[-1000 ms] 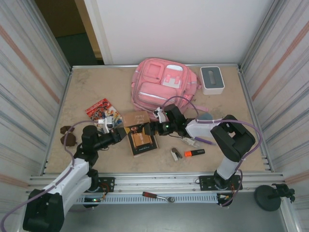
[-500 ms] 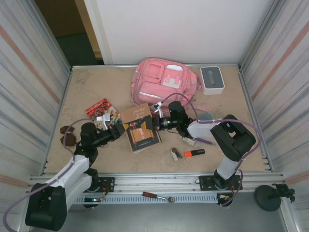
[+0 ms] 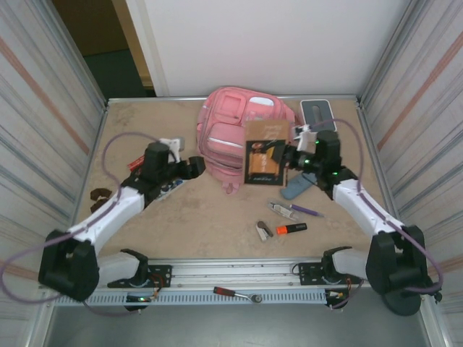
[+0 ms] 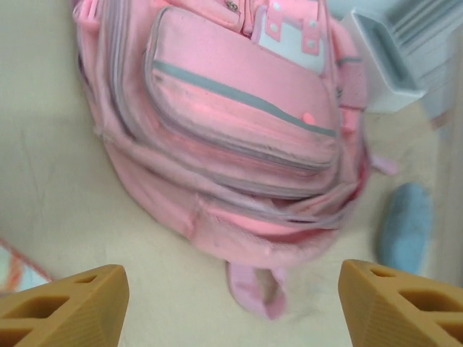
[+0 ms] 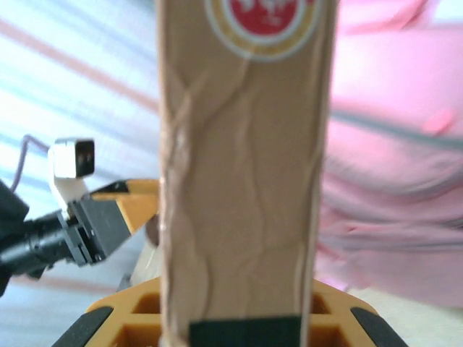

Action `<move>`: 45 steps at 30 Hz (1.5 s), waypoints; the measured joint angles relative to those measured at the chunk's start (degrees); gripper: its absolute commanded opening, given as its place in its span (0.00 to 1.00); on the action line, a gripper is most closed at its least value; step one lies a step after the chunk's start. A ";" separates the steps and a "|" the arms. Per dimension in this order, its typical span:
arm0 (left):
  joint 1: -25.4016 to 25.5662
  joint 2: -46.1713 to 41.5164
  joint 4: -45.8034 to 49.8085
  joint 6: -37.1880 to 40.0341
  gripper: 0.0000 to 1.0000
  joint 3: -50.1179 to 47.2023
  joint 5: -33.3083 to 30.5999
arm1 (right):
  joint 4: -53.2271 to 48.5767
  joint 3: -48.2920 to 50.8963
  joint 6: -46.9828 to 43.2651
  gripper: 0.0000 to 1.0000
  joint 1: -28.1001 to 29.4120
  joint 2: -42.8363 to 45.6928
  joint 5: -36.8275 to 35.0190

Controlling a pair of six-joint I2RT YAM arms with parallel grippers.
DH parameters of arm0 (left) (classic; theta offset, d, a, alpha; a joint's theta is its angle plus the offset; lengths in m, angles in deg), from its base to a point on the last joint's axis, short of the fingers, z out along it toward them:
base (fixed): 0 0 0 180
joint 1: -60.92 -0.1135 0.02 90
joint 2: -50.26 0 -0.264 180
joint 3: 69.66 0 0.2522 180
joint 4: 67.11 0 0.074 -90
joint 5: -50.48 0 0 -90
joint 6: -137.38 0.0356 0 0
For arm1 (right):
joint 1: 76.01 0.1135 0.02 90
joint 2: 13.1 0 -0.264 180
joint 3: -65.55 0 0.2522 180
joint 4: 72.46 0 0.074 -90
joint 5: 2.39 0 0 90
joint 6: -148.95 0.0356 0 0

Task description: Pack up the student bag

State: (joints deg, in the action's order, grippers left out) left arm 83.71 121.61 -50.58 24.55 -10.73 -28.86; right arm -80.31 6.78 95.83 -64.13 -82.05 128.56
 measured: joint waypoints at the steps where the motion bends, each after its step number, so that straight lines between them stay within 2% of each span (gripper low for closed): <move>1: 0.74 3.87 1.62 2.86 0.78 3.74 -1.95 | -2.14 -0.98 -1.20 0.00 -1.92 0.94 -0.85; 4: 1.36 14.49 5.95 9.77 0.80 13.60 -6.71 | -7.74 -3.28 -4.52 0.00 -4.33 1.84 -3.78; 7: 0.94 24.79 11.19 13.07 0.80 23.80 -9.01 | -10.84 -3.85 -6.05 0.00 -4.44 1.14 -5.90; 11: 0.02 35.45 14.99 13.62 0.78 34.49 -7.69 | -10.86 -3.85 -5.42 0.00 -5.73 -3.02 -6.95; 16: -0.57 45.33 18.84 12.35 0.72 44.54 -5.46 | -6.60 -3.87 -2.14 0.00 -10.54 -9.49 -8.22; 19: -0.61 48.63 19.74 10.97 0.59 46.99 -3.17 | -4.09 -5.01 -0.85 0.00 -11.67 -15.08 -8.55; 22: -0.74 49.51 18.36 9.09 0.40 45.66 -0.66 | -2.34 -7.32 0.31 0.00 -11.32 -21.66 -8.31; 24: -1.03 48.15 14.25 7.74 0.27 41.64 0.20 | -2.03 -9.57 0.68 0.00 -10.88 -25.40 -7.67; 27: -1.49 43.60 7.58 5.57 0.24 33.38 1.51 | -2.51 -14.25 1.14 0.00 -9.73 -29.66 -5.46; 29: -1.40 39.67 4.66 4.90 0.25 27.80 2.99 | -2.91 -18.10 1.05 0.00 -8.44 -32.33 -4.13; 31: -0.90 35.04 2.86 4.85 0.30 22.10 5.11 | -3.82 -22.21 0.09 0.00 -7.30 -34.91 -3.10; 34: 0.74 29.42 3.48 6.64 0.49 16.90 7.61 | -6.34 -26.80 -2.71 0.00 -6.47 -37.11 -2.95; 36: 2.29 26.58 5.42 9.53 0.58 15.80 6.84 | -8.85 -28.59 -4.90 0.00 -6.67 -37.29 -3.48; 39: 4.74 23.26 8.26 15.78 0.64 15.78 0.98 | -12.04 -30.47 -7.80 0.00 -7.37 -37.20 -4.33; 45: 10.80 21.81 10.84 35.71 0.68 18.40 -13.38 | -18.45 -30.58 -11.82 0.00 -8.04 -32.59 -7.39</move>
State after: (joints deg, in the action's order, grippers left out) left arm 94.51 143.42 -39.74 60.26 7.67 -42.24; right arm -98.76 -23.80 84.01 -72.17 -114.64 121.17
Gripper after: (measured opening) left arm 0.673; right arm 0.169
